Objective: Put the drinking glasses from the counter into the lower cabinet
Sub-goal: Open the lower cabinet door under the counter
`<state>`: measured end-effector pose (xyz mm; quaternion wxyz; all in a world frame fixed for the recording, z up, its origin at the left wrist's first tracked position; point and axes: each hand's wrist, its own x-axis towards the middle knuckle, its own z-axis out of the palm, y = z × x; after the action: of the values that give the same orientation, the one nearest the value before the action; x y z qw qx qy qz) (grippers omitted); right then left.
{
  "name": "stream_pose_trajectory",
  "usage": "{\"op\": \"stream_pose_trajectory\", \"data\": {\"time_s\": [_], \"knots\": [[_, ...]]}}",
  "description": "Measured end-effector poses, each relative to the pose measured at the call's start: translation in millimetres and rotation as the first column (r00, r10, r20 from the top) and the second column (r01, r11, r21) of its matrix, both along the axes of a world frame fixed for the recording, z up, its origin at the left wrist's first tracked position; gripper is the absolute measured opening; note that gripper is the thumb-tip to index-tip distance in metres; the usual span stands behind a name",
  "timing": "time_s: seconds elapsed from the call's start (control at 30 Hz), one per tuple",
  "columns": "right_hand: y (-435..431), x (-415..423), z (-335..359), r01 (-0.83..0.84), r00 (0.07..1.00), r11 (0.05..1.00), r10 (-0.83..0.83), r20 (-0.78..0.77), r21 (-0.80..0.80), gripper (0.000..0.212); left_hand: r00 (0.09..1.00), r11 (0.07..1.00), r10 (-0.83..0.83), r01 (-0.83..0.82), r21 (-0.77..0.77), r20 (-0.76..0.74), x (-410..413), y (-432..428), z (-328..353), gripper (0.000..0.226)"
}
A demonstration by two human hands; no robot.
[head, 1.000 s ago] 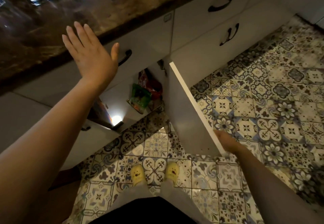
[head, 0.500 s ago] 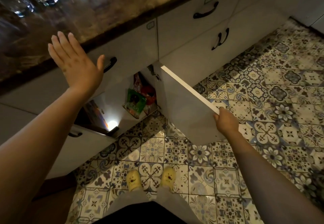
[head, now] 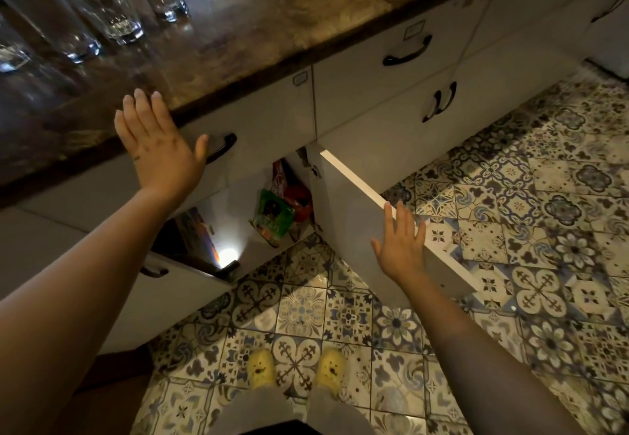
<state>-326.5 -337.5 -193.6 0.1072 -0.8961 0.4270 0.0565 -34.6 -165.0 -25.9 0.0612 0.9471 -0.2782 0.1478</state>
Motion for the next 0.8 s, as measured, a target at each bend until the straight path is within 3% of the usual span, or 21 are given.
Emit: {"op": "stream_pose_trajectory", "data": {"time_s": [0.4, 0.5, 0.57, 0.63, 0.7, 0.8], "knots": [[0, 3, -1, 0.017, 1.0, 1.0, -0.017, -0.022, 0.01, 0.085, 0.997, 0.999, -0.046, 0.047, 0.021, -0.054, -3, 9, 10, 0.082], [10, 11, 2, 0.055, 0.997, 0.998, -0.055, 0.055, 0.004, 0.079, 0.995, 0.994, -0.103, 0.103, -0.025, -0.011, -7, 17, 1, 0.078], [24, 19, 0, -0.01, 0.991, 1.0, 0.011, 0.134, -0.011, 0.075, 0.985, 0.984, -0.174, 0.174, -0.027, 0.004, -17, 25, -16, 0.075], [43, 28, -8, -0.125, 0.979, 0.991, 0.116, 0.169, 0.044, 0.073, 0.961, 0.962, -0.268, 0.27, 0.029, -0.067, -32, 37, -49, 0.075], [62, 40, -19, -0.217, 0.97, 0.957, 0.189, 0.153, 0.195, 0.071, 0.914, 0.924, -0.35, 0.373, 0.086, -0.205, -47, 53, -89, 0.072], [82, 55, -40, -0.231, 0.969, 0.863, 0.248, 0.021, 0.449, 0.071, 0.781, 0.822, -0.297, 0.502, 0.269, -0.55, -54, 80, -148, 0.066]]}}
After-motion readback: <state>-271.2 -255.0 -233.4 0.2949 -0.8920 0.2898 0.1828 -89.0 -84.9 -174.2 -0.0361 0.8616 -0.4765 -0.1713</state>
